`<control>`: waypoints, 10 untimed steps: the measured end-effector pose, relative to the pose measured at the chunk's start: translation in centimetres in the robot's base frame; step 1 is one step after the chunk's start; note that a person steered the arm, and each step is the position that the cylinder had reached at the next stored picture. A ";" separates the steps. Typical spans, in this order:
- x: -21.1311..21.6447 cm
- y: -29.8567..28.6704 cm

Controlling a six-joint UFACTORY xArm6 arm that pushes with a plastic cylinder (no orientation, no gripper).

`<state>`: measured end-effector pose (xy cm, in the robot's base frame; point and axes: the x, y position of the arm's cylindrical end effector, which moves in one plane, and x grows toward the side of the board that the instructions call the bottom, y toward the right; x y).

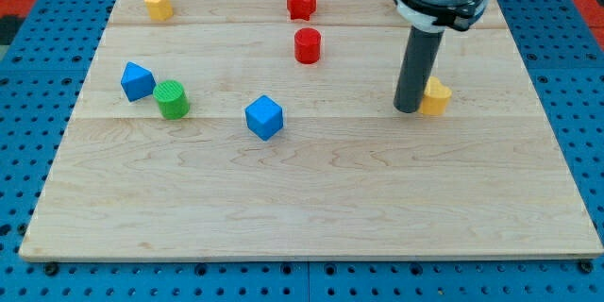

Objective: Make a triangle out of blue blocks and the green circle

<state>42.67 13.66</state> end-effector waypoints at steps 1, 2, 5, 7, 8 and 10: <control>-1.5 4.2; -2.8 5.9; 1.3 -15.7; 4.7 -21.0; 10.9 -25.1; 15.3 -24.7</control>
<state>58.01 -11.03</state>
